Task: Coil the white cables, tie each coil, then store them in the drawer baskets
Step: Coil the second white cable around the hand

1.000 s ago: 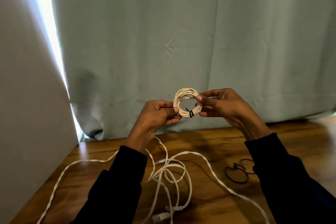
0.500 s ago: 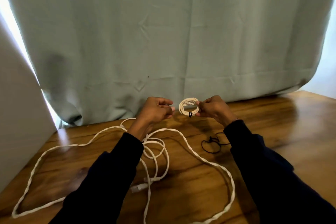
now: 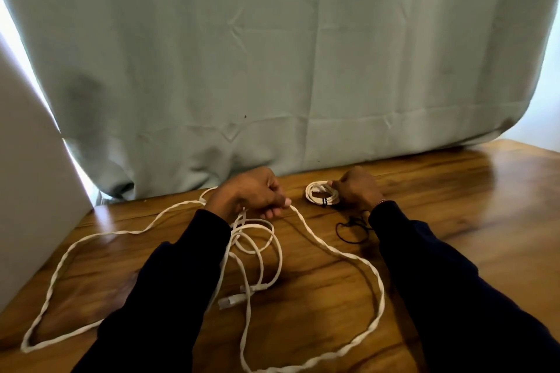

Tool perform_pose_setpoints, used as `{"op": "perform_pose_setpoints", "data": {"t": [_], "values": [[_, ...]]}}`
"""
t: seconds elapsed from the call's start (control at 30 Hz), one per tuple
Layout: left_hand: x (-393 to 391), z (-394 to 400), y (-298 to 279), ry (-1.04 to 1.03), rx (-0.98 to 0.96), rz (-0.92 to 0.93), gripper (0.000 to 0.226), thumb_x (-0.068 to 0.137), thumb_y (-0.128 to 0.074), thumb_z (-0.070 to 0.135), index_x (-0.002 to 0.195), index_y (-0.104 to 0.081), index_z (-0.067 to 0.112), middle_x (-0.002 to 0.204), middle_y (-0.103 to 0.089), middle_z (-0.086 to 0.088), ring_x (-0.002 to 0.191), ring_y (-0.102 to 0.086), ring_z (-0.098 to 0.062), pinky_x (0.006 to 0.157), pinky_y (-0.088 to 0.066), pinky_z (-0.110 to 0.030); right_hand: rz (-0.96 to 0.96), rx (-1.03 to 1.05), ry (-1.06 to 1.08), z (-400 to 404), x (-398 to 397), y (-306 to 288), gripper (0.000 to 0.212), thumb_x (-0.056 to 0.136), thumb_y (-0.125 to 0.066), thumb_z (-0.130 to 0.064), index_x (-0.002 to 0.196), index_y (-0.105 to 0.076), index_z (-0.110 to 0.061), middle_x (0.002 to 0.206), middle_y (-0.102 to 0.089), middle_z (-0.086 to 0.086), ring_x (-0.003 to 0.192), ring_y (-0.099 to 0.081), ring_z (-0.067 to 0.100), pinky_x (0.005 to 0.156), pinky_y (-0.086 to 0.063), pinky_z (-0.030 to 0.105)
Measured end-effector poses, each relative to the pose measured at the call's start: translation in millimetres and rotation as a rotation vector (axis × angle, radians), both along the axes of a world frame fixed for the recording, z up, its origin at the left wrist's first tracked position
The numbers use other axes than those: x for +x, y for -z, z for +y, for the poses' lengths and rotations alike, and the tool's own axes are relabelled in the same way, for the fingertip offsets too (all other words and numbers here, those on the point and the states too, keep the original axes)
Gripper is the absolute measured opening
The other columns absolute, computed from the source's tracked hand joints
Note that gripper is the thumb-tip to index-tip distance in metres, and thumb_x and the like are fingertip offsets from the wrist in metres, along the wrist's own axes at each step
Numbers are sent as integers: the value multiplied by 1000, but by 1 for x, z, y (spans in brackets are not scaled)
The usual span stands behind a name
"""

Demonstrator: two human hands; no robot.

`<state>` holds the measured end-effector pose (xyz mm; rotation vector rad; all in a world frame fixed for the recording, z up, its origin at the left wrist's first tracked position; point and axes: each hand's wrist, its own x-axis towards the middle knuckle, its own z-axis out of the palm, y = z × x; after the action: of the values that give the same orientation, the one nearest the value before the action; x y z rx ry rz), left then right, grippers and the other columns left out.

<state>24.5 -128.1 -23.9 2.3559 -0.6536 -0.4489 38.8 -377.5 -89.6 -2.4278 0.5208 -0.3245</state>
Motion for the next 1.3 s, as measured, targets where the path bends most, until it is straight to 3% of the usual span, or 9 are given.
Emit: {"op": "perform_pose_setpoints", "data": {"t": [0.13, 0.2, 0.27, 0.4, 0.7, 0.97, 1.07, 1.17, 1.3], "values": [[-2, 4, -8, -69, -174, -107, 16, 96, -66, 20, 84, -67, 9, 58, -57, -1, 47, -50, -9, 50, -49, -24, -206, 128, -341, 30, -24, -53, 39, 92, -67, -45, 114, -72, -13, 115, -72, 0, 108, -68, 18, 87, -54, 30], [-2, 8, -15, -99, -259, -261, 14, 94, -68, 24, 84, -69, 15, 59, -57, 1, 48, -47, -9, 49, -42, -23, -153, 416, -614, 59, -45, -85, 39, 96, -61, -43, 120, -68, -13, 114, -73, 1, 99, -73, 18, 80, -59, 28], [-5, 15, -25, -122, -392, -379, 12, 93, -70, 24, 85, -72, 16, 61, -63, 1, 53, -50, -9, 54, -40, -24, -77, 289, -757, 86, -60, -105, 38, 95, -62, -43, 119, -67, -13, 106, -74, 1, 84, -75, 14, 75, -60, 28], [-15, 37, -49, -201, -642, -388, 23, 91, -72, 25, 88, -72, 2, 50, -61, 12, 45, -52, 2, 49, -39, -12, -301, -139, -723, 115, -60, -123, 29, 89, -70, -46, 92, -70, -17, 67, -56, -5, 58, -49, 8, 58, -38, 26], [-17, 87, -68, -12, -951, -273, 33, 96, -56, 35, 98, -70, 5, 73, -56, -7, 72, -52, -19, 74, -52, -29, -827, 93, -694, 136, -58, -185, 17, 89, -73, -37, 93, -77, -20, 66, -63, -11, 58, -46, 5, 54, -38, 19], [-18, 94, -71, -95, -861, -467, 26, 104, -49, 21, 108, -69, 6, 87, -71, -9, 91, -69, -21, 99, -52, -32, -1020, 335, -659, 152, -49, -213, 17, 92, -71, -32, 100, -73, -17, 83, -65, 11, 72, -50, 13, 69, -46, 26], [-21, 93, -74, -107, -973, -491, 28, 105, -45, 23, 107, -68, 6, 79, -66, -8, 80, -66, -22, 94, -56, -36, -995, -34, -484, 148, -39, -208, 29, 98, -60, -39, 124, -66, -26, 110, -64, -3, 96, -57, 3, 88, -51, 25], [-26, 89, -79, -135, -1074, -465, 31, 105, -43, 30, 107, -66, 10, 66, -59, -5, 65, -61, -19, 81, -61, -42, -1040, -617, -386, 156, -36, -195, 60, 98, -58, -24, 153, -36, -31, 159, -31, 8, 148, -23, 33, 119, -25, 55], [-28, 88, -79, -209, -1089, -479, 33, 106, -40, 34, 107, -63, 11, 57, -49, -3, 53, -49, -14, 65, -58, -35, -1040, -899, -455, 172, -39, -177, 68, 91, -71, -24, 150, -39, -30, 153, -42, 9, 145, -34, 32, 121, -19, 57]]}}
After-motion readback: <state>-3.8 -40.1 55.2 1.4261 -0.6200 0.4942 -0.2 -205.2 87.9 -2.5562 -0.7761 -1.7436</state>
